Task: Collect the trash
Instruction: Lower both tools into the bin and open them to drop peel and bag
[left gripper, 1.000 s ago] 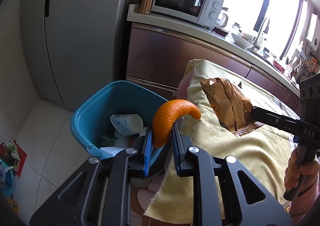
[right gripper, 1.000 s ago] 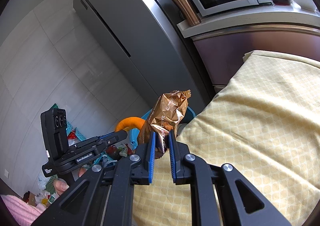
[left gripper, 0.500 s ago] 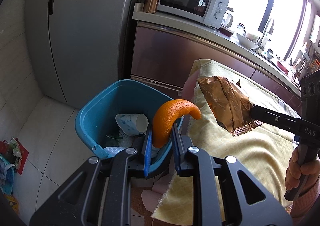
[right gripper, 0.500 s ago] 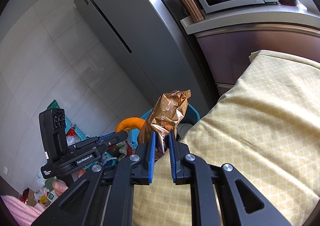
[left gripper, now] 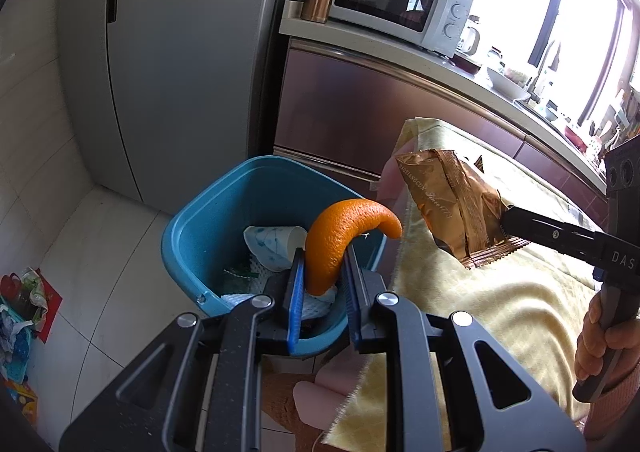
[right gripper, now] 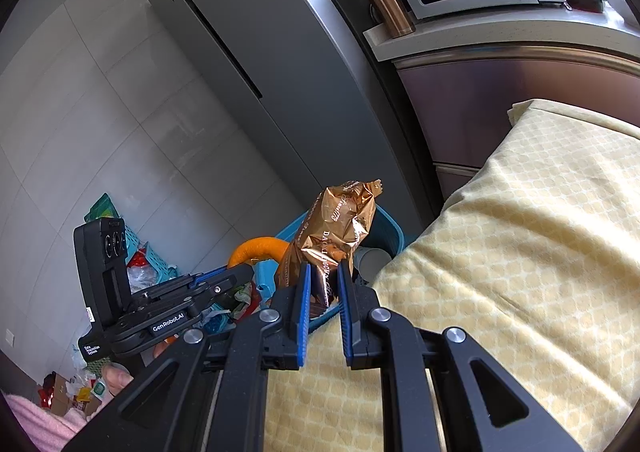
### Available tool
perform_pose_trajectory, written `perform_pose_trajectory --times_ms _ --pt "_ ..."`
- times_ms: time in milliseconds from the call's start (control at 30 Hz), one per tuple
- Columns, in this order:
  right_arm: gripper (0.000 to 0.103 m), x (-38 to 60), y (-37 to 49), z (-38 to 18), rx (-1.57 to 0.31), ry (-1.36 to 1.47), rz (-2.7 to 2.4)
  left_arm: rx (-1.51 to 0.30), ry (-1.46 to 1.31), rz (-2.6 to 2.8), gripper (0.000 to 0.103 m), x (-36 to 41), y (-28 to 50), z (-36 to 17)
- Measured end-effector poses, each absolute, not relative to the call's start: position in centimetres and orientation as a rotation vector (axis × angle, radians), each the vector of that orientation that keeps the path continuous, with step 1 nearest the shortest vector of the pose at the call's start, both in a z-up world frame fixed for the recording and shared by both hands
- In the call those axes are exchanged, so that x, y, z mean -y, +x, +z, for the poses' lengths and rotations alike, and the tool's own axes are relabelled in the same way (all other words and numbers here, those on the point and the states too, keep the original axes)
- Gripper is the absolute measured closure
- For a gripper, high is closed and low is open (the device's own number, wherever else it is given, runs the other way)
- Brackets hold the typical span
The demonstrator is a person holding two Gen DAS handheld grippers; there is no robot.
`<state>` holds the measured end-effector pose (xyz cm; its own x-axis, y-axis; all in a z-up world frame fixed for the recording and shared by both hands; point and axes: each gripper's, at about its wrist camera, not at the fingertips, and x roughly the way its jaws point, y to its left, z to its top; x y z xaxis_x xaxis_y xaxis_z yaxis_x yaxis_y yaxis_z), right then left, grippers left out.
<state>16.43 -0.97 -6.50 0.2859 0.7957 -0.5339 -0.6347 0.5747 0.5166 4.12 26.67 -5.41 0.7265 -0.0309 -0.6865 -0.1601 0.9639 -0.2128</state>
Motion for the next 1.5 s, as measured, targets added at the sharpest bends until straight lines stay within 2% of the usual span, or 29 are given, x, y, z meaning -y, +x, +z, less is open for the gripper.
perform_pose_trajectory --times_ms 1500 --pt "0.091 -4.0 17.7 -8.4 -0.915 0.144 0.952 -0.815 -0.280 0.149 0.084 -28.1 6.5 -8.7"
